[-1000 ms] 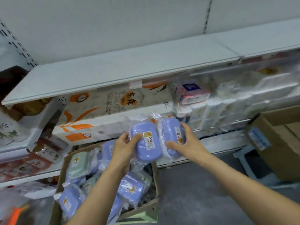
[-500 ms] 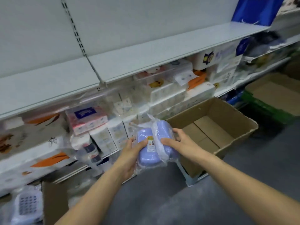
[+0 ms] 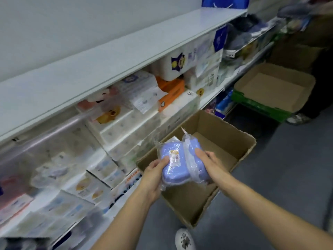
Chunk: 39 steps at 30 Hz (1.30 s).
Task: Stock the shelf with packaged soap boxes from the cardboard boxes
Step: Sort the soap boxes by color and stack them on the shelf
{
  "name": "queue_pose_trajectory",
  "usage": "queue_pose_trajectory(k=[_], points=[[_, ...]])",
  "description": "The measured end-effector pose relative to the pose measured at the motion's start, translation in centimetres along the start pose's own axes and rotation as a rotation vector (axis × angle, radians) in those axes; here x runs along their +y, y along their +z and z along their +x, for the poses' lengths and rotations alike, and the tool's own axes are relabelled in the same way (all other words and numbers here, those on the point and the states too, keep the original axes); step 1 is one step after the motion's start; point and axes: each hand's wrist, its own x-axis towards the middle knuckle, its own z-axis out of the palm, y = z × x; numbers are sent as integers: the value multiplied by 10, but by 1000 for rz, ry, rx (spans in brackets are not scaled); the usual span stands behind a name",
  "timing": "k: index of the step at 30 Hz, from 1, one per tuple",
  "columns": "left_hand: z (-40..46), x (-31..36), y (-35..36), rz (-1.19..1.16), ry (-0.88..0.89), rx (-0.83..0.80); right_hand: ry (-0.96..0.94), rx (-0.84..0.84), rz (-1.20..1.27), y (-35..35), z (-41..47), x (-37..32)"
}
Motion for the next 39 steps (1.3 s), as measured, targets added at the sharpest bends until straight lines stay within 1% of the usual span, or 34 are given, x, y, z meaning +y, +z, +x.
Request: queue_pose_trajectory(k=[4,6,9,12,14,15,17,20,22,23,25,26,27,29,32,34,37,39], points=[[75,4,29,128,-126,-59,120,24,174,-10,72,9],[109,5,39,195,-168,-61,181,40,224,-15,103,16],[154,2,52,358,-136,-89,260,63,281,-18,141,28],[187,-7,64,457,-141,-185,315,99,343,-21,171,37],[211,-14,68,485,-213,-258,345,87,357,-27,192,42],[224,-18,71,482,-238,-267,355,83,364,-31,202,45],[250,-27,79,518,-186,-213,364,126,358,-38,225,53],[290,-42,96,718,-1,-53,372,300,234,-48,267,77],[314,-50,109,816,115,-67,378,389,132,-49,293,94],[325,-55,117,909,213,-41,376,423,89,-48,305,102],[348,-63,130,1151,486,95,359,474,-1,-45,326,121],[361,-70,134,1262,602,132,351,494,-38,-43,336,130],[367,-72,137,1314,591,118,347,506,-71,-41,342,134],[386,-84,139,1340,520,38,364,529,-130,-36,354,146],[409,-102,134,1379,521,20,393,550,-209,-27,365,155],[413,-104,134,1435,482,25,413,555,-238,-22,368,158],[415,-102,134,1502,401,30,430,524,-280,-23,371,153],[410,-94,134,1509,352,-18,450,477,-308,-28,369,144]])
